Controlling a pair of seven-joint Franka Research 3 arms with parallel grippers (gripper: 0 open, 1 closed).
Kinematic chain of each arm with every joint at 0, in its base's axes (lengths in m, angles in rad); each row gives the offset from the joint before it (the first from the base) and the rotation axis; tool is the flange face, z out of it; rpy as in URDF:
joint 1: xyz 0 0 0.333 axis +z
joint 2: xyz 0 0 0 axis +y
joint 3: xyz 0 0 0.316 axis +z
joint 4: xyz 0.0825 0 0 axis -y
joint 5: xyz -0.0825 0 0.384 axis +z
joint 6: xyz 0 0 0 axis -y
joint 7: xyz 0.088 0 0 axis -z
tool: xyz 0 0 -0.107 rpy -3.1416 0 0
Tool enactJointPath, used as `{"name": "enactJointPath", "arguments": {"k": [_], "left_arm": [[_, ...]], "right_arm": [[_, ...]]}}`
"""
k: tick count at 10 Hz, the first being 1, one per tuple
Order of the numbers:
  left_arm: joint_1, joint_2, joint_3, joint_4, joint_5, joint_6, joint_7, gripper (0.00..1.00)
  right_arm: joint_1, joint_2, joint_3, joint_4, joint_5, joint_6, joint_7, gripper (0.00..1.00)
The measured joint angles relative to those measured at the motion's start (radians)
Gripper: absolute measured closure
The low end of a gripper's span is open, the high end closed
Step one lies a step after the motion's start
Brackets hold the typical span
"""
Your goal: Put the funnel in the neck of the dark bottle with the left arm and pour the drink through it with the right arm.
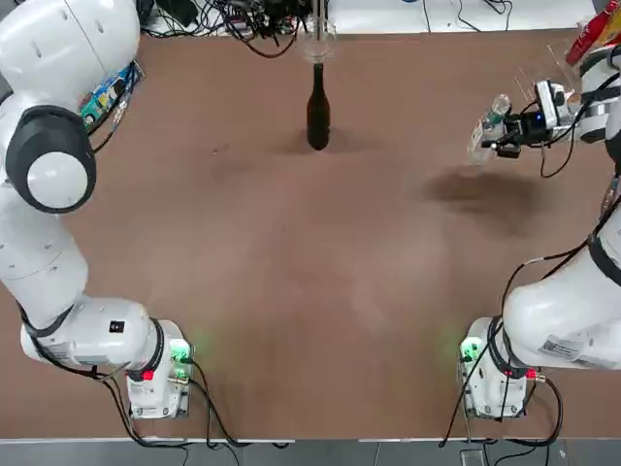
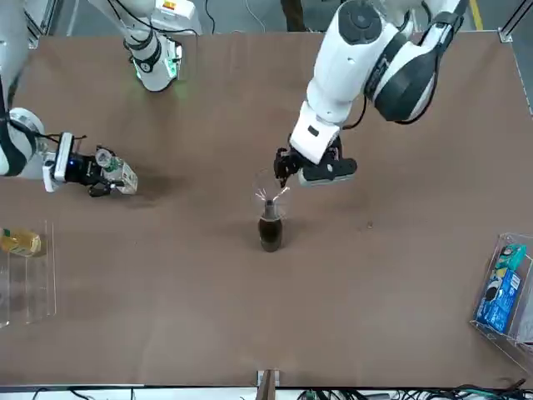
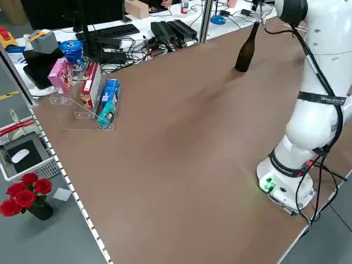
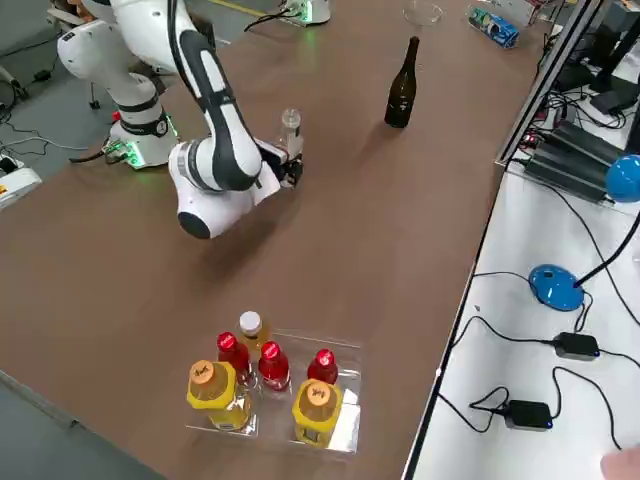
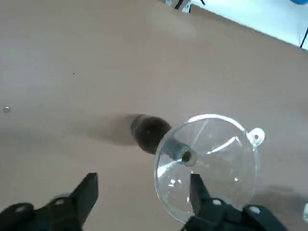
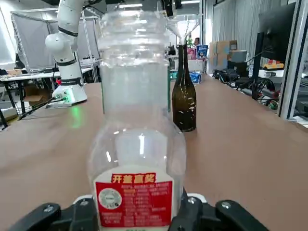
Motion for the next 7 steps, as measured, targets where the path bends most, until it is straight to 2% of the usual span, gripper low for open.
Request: {"name": "enactJointPath", "arguments": {"k": [3,6,7], "left_arm": [[0.019,-0.014,0.149,0.003,-0.265,-0.012,0.283,0.01],[0.013,0.004,0.291,-0.012,-0.671,-0.055,0.589,0.01],[0.014,0.044,0.308,-0.019,-0.737,-0.057,0.636,0.01]], "right_arm": [[0.0,-0.12,-0.018,0.001,-0.073,0.003,0.21,0.48],[0.005,-0.274,-0.02,0.005,-0.15,0.059,0.472,0.48],[0.016,-0.324,-0.016,0.005,-0.162,0.082,0.554,0.48]]}}
